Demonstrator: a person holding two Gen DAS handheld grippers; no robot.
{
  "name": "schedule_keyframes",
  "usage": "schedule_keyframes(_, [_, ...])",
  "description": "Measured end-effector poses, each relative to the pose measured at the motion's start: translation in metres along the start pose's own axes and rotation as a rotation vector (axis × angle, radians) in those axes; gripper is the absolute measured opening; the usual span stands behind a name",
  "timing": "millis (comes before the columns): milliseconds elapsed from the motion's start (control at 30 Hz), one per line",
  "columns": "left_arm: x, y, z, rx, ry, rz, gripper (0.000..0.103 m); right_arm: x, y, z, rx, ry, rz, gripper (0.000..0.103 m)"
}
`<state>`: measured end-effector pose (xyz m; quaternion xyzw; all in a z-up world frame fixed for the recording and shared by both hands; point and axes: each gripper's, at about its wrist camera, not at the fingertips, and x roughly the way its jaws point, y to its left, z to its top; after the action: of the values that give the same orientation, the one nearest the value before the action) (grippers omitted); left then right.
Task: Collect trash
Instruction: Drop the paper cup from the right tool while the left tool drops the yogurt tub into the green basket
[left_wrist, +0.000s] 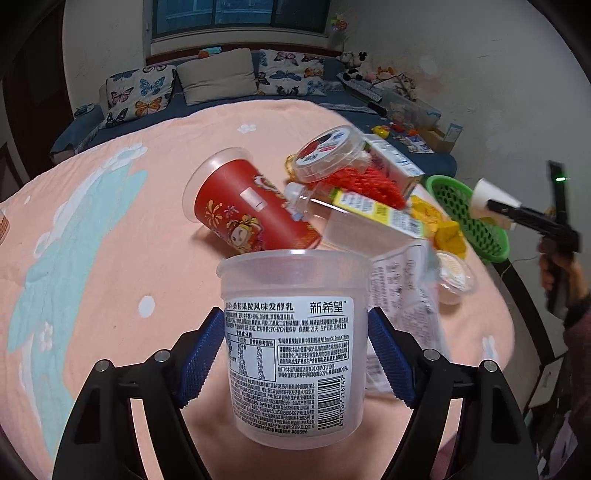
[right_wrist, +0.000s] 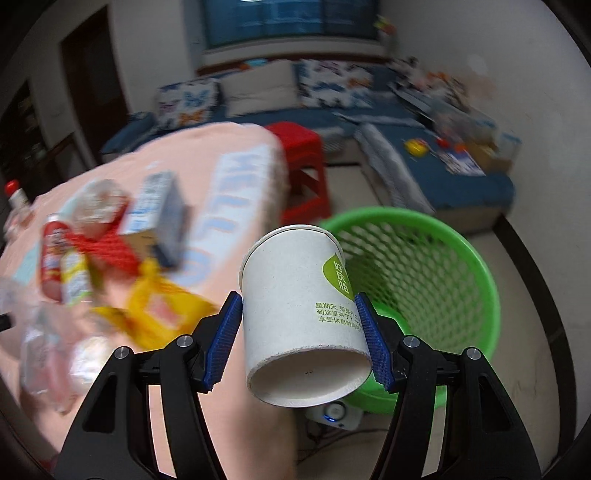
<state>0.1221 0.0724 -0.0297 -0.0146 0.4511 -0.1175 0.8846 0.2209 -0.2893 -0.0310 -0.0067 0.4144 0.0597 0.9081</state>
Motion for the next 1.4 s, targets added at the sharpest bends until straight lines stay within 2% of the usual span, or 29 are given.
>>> schedule_keyframes(133, [-0.016, -0.014, 0.007, 0.028, -0.029, -0.04, 0.076, 0.031, -0.031, -0.006, 0.099, 0.072, -0.029, 0.062])
schedule_keyframes(333, [-0.019, -0.05, 0.043, 0.074, -0.068, -0.117, 0.076, 0.07, -0.058, -0.01, 0.16, 0.163, -0.058, 0.063])
schedule_keyframes(500, [-0.002, -0.092, 0.081, 0.153, -0.069, -0.149, 0.076, 0.083, -0.072, -0.014, 0.202, 0.19, -0.045, 0.064])
schedule_keyframes(633, [0.022, -0.126, 0.118, 0.195, -0.053, -0.176, 0.076, 0.084, -0.081, -0.015, 0.226, 0.178, -0.038, 0.076])
schedule_keyframes(700, [0.031, -0.141, 0.132, 0.209, -0.048, -0.193, 0.076, 0.085, -0.088, -0.013, 0.233, 0.173, -0.04, 0.076])
schedule_keyframes(833, [0.055, -0.178, 0.16, 0.245, -0.033, -0.222, 0.076, 0.069, -0.099, -0.017, 0.237, 0.139, -0.042, 0.076])
schedule_keyframes(967, [0.081, -0.223, 0.178, 0.313, -0.023, -0.234, 0.076, 0.032, -0.109, -0.027, 0.216, 0.063, -0.059, 0.076])
schedule_keyframes(1033, [0.097, -0.246, 0.184, 0.33, 0.001, -0.271, 0.076, 0.014, -0.112, -0.033, 0.21, 0.028, -0.077, 0.076])
schedule_keyframes(1233, [0.147, -0.301, 0.189, 0.375, 0.06, -0.282, 0.076, -0.033, -0.129, -0.055, 0.229, -0.063, -0.117, 0.078])
schedule_keyframes(1400, [0.188, -0.335, 0.189, 0.396, 0.117, -0.248, 0.076, -0.045, -0.136, -0.073, 0.263, -0.09, -0.119, 0.079])
